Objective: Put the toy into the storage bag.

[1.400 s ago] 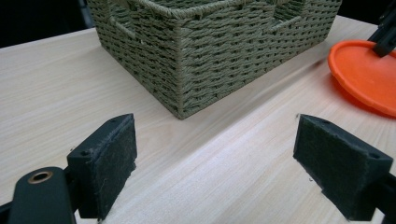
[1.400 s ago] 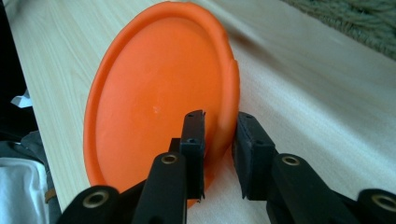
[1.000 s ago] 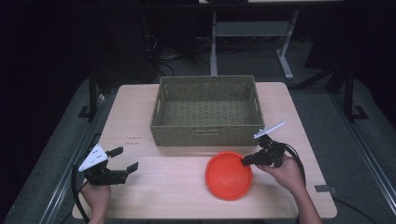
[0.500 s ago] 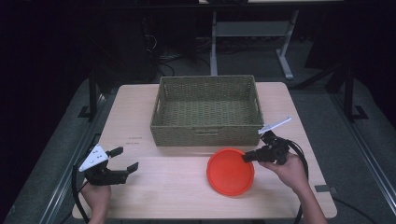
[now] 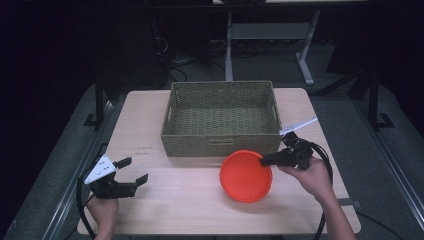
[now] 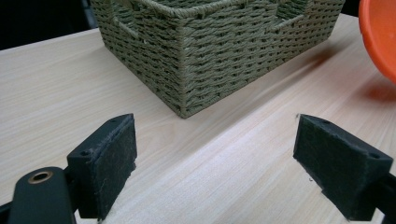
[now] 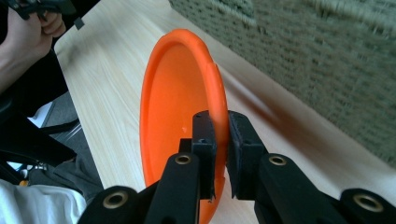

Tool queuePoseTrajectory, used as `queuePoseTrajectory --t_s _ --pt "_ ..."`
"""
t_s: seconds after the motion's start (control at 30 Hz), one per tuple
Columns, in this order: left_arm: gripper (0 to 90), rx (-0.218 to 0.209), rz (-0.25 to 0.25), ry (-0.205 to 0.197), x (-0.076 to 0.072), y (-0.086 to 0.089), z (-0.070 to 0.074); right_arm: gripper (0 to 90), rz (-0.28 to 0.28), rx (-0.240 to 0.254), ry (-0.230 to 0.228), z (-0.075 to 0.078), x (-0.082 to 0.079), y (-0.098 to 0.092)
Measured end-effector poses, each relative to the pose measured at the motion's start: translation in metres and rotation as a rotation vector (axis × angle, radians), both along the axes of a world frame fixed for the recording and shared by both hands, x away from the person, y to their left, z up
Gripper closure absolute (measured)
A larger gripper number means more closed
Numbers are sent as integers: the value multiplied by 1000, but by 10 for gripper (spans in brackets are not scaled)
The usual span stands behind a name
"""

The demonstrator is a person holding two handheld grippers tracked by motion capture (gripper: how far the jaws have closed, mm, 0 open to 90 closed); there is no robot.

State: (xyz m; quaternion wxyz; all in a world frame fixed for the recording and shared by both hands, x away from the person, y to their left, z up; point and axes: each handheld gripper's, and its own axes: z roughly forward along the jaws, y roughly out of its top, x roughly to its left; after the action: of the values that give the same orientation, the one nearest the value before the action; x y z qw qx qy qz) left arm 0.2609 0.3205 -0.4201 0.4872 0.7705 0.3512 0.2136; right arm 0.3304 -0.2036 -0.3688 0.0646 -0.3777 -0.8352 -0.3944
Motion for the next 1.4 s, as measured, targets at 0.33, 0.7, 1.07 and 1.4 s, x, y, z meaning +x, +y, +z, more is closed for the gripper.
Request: queuePoseTrajectory --t_s 0.33,0.7,1.07,1.4 --pt "126 0 1 1 0 0 0 823 -4 17 -37 31 8 2" --pt "126 -6 2 -1 0 1 0 823 1 11 -61 57 19 11" --pt "126 22 -11 -4 0 -5 0 823 14 16 -55 73 34 18" --pt "126 17 -12 -9 0 -4 1 823 1 20 -57 84 46 22"
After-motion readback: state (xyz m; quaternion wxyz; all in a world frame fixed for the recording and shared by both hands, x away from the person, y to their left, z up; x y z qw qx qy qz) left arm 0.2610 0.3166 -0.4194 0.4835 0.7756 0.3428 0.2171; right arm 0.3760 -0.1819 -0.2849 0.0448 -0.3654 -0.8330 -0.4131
